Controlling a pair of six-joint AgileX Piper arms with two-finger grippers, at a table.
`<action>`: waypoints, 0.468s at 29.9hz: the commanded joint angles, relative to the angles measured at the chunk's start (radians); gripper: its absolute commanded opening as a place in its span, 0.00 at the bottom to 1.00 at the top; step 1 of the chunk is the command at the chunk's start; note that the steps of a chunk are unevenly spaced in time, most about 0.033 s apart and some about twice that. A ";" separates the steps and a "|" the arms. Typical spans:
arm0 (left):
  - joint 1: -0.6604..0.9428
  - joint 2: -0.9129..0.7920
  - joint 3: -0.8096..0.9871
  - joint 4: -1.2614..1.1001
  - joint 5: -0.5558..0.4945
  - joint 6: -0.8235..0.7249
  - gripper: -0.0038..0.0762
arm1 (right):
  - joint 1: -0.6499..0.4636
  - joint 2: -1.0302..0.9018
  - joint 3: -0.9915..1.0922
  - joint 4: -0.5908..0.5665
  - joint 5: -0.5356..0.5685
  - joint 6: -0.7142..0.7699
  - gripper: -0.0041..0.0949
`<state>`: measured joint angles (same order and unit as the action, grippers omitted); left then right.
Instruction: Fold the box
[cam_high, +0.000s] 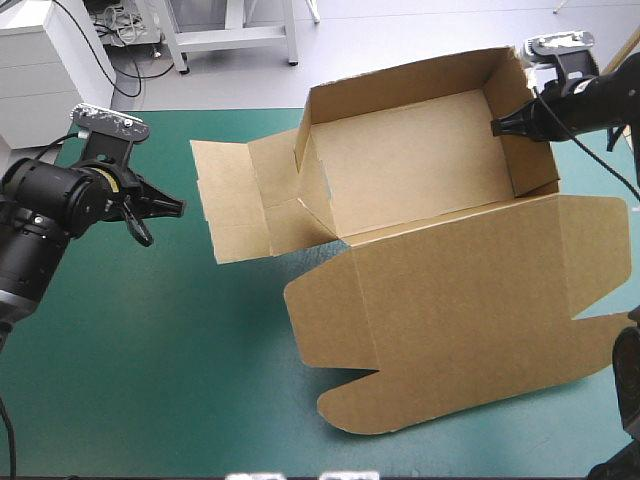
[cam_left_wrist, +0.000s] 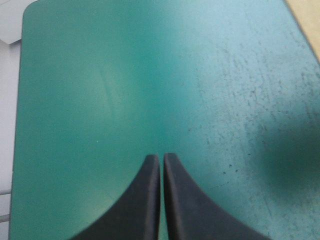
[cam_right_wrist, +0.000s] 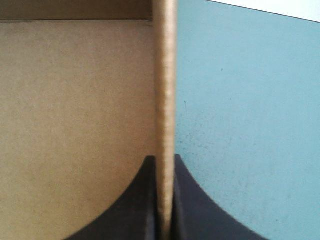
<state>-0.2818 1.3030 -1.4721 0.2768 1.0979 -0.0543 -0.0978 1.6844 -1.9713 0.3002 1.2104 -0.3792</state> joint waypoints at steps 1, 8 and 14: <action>0.106 -0.025 -0.031 -0.122 -0.097 0.054 0.07 | -0.048 -0.098 0.007 0.045 -0.040 -0.020 0.02; 0.464 -0.013 -0.031 -0.647 -0.046 0.382 0.07 | -0.076 -0.144 0.026 0.047 -0.040 -0.034 0.02; 0.735 0.041 0.032 -1.048 0.057 0.634 0.07 | -0.076 -0.155 0.026 0.063 -0.040 -0.034 0.02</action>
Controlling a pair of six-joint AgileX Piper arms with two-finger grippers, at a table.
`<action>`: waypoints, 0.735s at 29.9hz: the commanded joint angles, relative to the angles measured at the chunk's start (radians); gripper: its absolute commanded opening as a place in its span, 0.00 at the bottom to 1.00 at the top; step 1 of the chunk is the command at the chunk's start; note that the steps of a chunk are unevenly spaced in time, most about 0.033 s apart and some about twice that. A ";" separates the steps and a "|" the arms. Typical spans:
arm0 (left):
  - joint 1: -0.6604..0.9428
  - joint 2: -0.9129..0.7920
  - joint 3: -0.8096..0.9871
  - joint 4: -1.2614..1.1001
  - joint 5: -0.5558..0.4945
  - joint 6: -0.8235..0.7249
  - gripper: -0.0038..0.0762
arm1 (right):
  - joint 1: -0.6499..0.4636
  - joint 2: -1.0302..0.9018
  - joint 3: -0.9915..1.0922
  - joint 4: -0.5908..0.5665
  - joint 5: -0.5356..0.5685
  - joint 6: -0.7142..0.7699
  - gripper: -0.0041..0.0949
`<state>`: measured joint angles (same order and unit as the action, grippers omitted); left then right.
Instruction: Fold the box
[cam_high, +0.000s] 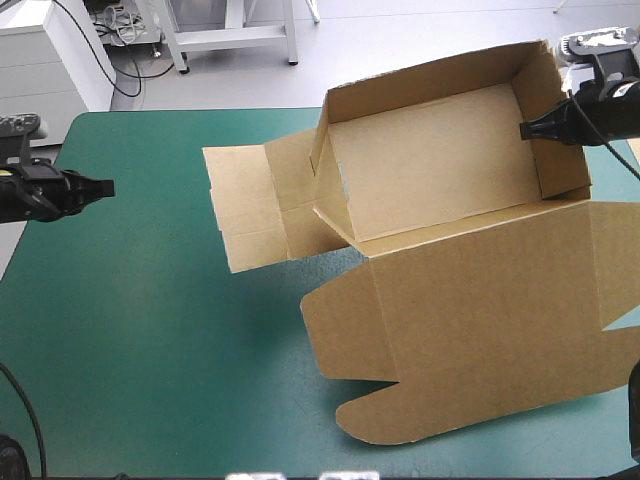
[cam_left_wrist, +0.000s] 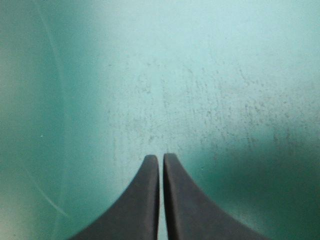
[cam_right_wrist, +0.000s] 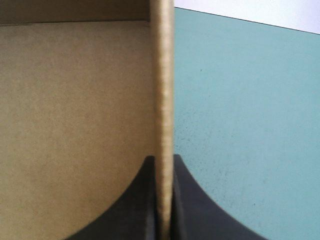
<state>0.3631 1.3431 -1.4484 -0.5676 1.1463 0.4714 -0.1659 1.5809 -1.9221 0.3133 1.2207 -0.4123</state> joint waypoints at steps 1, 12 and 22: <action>0.122 0.012 0.033 -0.251 0.015 0.147 0.07 | -0.008 -0.051 -0.023 0.060 -0.050 -0.001 0.02; 0.190 0.107 0.392 -0.585 -0.158 0.440 0.05 | -0.008 -0.051 -0.023 0.215 -0.050 -0.039 0.02; 0.096 0.228 0.483 -0.932 0.008 0.772 0.17 | -0.008 -0.051 -0.023 0.227 -0.050 -0.041 0.02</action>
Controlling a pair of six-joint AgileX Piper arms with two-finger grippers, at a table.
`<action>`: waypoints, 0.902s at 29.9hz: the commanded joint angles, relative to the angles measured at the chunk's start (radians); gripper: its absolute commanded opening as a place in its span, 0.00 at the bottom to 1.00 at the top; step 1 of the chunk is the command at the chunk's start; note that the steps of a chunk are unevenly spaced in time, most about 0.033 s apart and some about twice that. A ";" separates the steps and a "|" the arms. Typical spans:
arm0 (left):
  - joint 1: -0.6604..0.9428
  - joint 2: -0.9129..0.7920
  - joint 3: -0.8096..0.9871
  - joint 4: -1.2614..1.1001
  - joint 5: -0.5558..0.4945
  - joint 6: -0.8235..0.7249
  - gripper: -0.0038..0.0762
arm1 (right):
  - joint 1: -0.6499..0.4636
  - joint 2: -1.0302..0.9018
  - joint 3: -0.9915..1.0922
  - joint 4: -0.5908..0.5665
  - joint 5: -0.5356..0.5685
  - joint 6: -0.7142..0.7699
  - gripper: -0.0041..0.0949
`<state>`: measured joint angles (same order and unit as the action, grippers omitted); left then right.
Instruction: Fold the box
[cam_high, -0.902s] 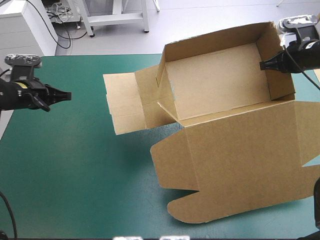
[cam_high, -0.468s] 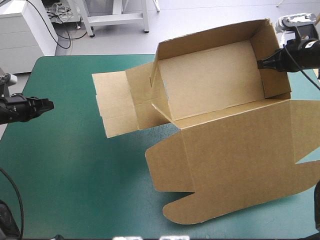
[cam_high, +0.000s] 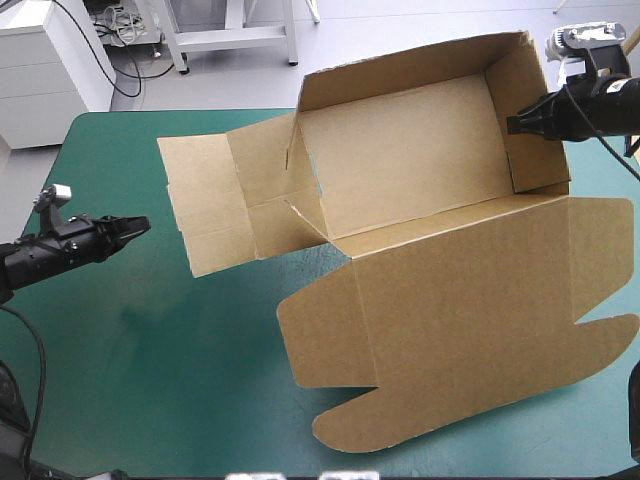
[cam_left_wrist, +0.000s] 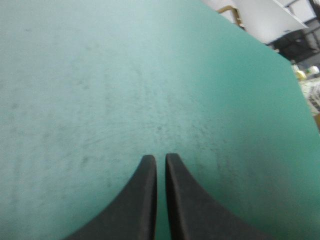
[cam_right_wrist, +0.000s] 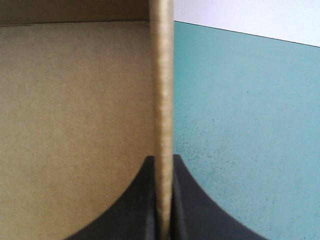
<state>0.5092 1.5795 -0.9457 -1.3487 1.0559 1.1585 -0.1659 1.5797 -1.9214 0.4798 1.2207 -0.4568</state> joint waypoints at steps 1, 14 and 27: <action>-0.076 0.001 -0.020 -0.162 0.107 0.108 0.21 | -0.008 -0.050 -0.024 0.062 -0.050 0.003 0.02; -0.309 0.040 -0.020 -0.219 0.110 0.196 0.78 | -0.008 -0.050 -0.024 0.072 -0.050 -0.006 0.02; -0.337 0.026 -0.030 -0.325 0.226 0.219 0.79 | -0.005 -0.050 -0.024 0.103 -0.050 -0.016 0.02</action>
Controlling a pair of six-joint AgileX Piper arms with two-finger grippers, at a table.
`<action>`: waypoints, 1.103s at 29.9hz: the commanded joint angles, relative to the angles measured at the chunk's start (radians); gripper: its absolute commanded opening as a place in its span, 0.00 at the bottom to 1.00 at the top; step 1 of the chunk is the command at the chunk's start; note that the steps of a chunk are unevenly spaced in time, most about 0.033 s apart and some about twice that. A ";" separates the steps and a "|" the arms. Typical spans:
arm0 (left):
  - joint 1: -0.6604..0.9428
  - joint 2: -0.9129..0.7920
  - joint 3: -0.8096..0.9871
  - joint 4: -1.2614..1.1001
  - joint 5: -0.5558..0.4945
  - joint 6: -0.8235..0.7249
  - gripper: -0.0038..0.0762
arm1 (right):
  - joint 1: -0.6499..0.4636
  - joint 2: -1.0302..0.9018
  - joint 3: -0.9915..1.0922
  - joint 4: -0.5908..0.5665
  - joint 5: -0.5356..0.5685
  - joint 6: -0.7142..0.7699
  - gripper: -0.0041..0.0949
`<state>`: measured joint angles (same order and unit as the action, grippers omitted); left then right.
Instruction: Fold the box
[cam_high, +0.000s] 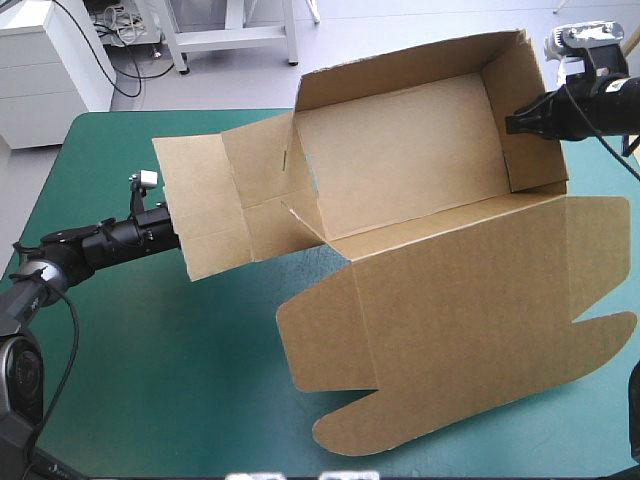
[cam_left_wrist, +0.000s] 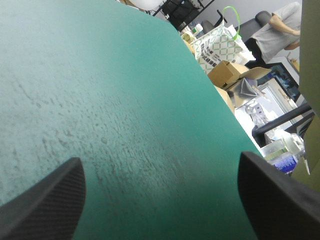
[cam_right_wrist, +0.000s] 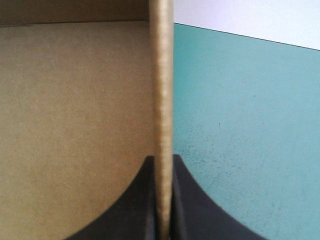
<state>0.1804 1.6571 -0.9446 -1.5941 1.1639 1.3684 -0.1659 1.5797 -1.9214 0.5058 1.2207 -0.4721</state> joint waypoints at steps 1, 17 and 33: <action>-0.014 -0.051 -0.033 -0.078 0.118 0.009 0.79 | -0.005 -0.050 -0.024 0.082 -0.050 -0.001 0.02; -0.140 -0.112 -0.152 -0.134 0.118 -0.008 0.79 | -0.005 -0.050 -0.024 0.081 -0.052 -0.007 0.02; -0.214 -0.122 -0.313 -0.149 0.118 -0.079 0.79 | -0.005 -0.050 -0.024 0.023 -0.146 0.032 0.03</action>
<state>-0.0269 1.5800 -1.2184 -1.6502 1.1828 1.3010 -0.1650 1.5785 -1.9214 0.4976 1.1590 -0.4599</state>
